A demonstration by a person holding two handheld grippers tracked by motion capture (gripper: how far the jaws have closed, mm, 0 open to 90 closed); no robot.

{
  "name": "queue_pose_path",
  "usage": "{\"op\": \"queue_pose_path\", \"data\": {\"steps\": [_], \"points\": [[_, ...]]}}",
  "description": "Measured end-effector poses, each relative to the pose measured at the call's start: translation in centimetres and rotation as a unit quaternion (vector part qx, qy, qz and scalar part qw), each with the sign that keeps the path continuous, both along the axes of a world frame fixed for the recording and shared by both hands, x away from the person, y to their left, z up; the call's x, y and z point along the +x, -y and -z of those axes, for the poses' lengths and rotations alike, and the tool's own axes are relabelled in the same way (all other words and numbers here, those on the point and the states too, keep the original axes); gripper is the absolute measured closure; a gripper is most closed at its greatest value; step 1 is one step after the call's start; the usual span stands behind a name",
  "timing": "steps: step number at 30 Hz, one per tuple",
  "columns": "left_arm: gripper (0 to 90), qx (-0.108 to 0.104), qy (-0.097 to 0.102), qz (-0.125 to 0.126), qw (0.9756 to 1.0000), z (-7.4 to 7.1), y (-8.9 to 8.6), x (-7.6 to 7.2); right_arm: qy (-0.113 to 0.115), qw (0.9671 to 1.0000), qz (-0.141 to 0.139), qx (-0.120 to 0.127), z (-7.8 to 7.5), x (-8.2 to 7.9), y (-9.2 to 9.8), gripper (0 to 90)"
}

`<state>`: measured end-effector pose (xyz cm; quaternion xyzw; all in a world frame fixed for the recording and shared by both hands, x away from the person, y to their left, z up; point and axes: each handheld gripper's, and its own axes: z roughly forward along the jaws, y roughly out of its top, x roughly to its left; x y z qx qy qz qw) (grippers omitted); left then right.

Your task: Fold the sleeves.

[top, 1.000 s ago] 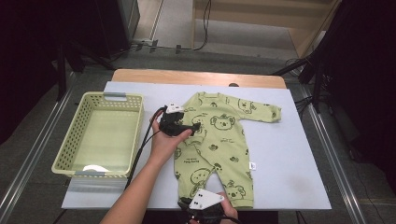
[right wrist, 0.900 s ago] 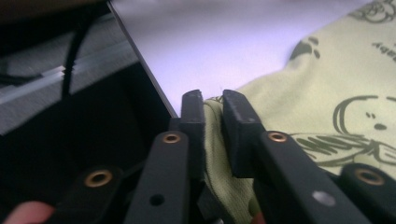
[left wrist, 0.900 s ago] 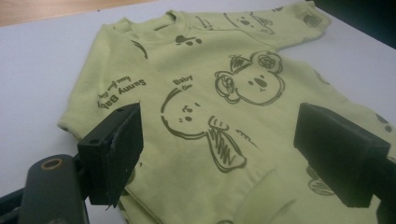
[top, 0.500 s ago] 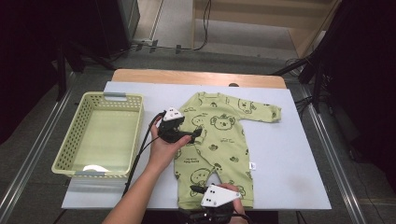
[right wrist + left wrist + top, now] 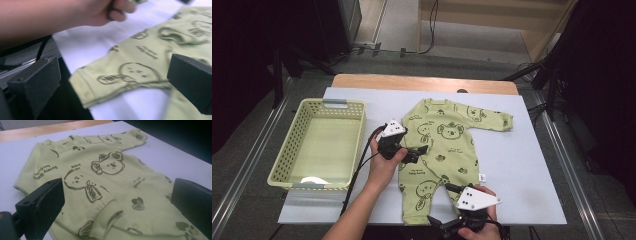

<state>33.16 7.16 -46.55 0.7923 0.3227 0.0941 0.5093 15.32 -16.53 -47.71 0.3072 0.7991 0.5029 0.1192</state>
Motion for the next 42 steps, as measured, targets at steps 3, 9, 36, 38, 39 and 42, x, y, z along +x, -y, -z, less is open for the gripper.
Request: {"op": "queue_pose_path", "data": {"steps": [3,9,36,38,39,42], "points": [[0.0,0.001,0.003,-0.001,1.0000,-0.1,-0.3,-0.6,-0.002,0.9998,0.018,0.007,0.0,0.4,1.5,0.0],[0.0,-0.002,0.004,-0.007,1.0000,0.0,-1.1,-1.8,-0.003,0.9986,0.051,0.010,0.0,1.3,4.2,0.0],[0.0,-0.009,0.022,-0.002,0.9997,1.3,-3.6,-7.5,-0.015,0.9876,0.156,0.010,0.3,4.4,11.7,0.0],[0.0,-0.007,0.023,-0.001,0.9997,1.3,-3.8,-7.8,-0.014,0.9862,0.164,0.010,0.3,4.7,12.3,0.0],[0.0,-0.009,0.023,0.000,0.9997,1.3,-3.9,-8.0,-0.017,0.9859,0.166,0.012,0.3,4.8,12.6,0.0],[0.0,-0.008,0.026,0.002,0.9996,1.4,-4.2,-8.3,-0.020,0.9841,0.176,0.009,0.2,5.4,13.3,0.0]]}}
